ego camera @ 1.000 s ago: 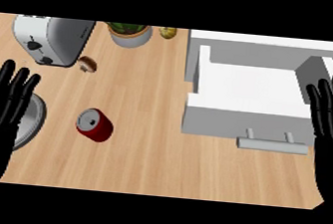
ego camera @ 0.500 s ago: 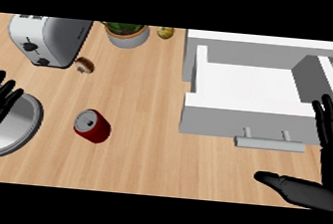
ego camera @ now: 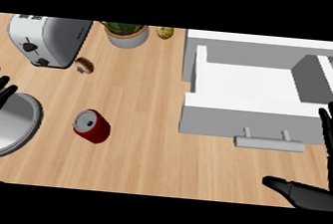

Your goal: Pick up the can, place it into the drawer and close the drawer

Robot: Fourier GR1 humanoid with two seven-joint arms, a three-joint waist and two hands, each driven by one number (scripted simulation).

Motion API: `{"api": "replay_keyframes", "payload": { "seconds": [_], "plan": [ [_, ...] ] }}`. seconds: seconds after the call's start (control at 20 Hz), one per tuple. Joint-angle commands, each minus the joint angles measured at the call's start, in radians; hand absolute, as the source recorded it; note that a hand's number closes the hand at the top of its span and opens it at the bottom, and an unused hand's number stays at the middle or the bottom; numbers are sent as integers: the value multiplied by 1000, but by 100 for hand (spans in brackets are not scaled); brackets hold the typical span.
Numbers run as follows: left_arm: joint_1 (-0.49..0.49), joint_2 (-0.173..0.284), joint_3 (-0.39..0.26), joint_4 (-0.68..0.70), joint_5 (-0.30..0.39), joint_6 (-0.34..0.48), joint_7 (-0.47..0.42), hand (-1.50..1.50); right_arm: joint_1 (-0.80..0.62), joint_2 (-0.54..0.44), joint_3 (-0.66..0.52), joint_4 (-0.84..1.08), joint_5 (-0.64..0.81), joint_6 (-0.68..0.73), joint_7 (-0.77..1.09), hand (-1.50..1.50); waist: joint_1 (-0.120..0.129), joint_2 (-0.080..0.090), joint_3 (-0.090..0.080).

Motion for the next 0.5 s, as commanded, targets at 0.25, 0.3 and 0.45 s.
{"api": "replay_keyframes", "payload": {
  "seconds": [0.25,0.3,0.45],
  "plan": [
    [21,-103,-103,57,-161,-12,-53,-150,57,19,-36,99,-11,45,-147,-150,-1,0,0],
    [36,-116,-122,71,-184,-13,-58,-150,-39,-14,-38,-11,-2,2,23,-150,0,0,0],
    [13,-135,-131,146,-247,-5,-112,-150,47,-16,-77,16,-54,67,-83,-150,-2,0,0]
  ]
}}
